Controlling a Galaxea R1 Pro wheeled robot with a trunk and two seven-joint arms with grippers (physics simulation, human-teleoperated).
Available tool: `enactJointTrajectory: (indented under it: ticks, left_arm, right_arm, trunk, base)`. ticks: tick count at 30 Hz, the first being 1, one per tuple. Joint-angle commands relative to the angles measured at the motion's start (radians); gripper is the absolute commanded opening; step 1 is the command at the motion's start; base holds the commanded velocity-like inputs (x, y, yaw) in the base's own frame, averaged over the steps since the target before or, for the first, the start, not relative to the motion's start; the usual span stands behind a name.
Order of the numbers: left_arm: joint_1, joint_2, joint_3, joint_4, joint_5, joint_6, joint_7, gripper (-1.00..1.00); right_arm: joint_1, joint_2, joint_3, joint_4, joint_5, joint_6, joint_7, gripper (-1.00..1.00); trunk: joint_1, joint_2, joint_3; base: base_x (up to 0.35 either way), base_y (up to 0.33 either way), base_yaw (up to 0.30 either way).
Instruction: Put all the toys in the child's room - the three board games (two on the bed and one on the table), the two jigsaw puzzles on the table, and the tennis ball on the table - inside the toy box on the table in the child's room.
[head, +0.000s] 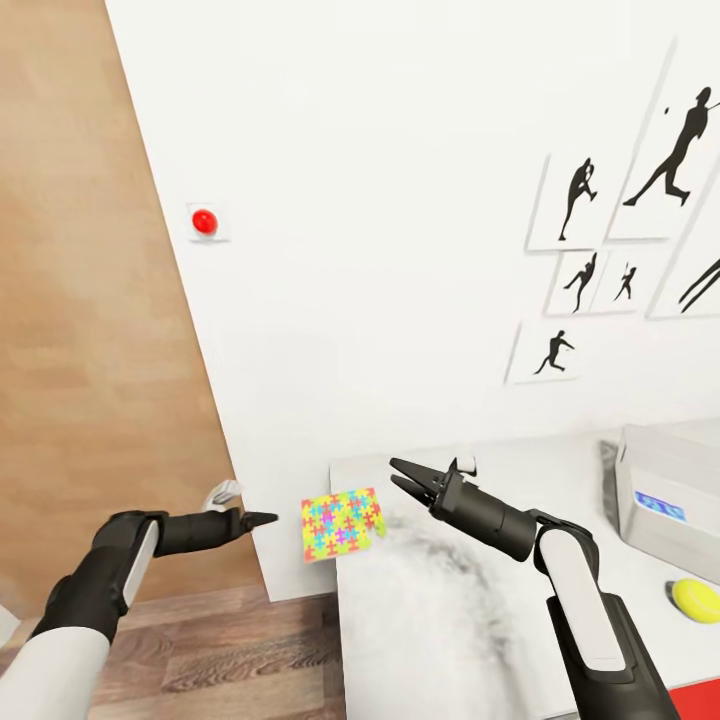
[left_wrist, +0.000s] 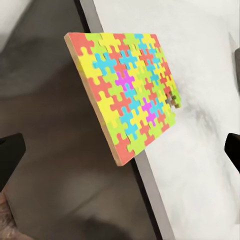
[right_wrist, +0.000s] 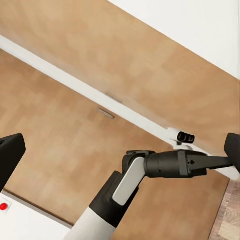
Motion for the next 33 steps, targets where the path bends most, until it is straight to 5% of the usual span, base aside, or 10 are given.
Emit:
enactJointTrajectory:
  ticks: [1,15,33]
  left_arm:
    - [-0.001,-0.003,0.001,0.000,0.000,0.007,-0.003,1.00]
    - [-0.001,0.004,0.009,0.001,0.012,0.005,-0.026,1.00]
    - [-0.001,0.035,0.009,0.023,0.012,0.007,-0.173,1.00]
  right_arm:
    - [-0.001,0.001,-0.004,0.000,0.006,0.006,0.008,1.00]
    - [-0.001,0.001,-0.009,0.000,0.008,0.006,0.008,1.00]
    - [-0.001,0.001,-0.009,0.000,0.008,0.006,0.008,1.00]
  trunk:
    - [0.004,-0.008,-0.004]
    - [0.058,-0.106,-0.048]
    - [0.127,-0.232,-0.105]
  base:
    - [0.000,0.000,0.000]
    - [0.000,0.000,0.000]
    - [0.000,0.000,0.000]
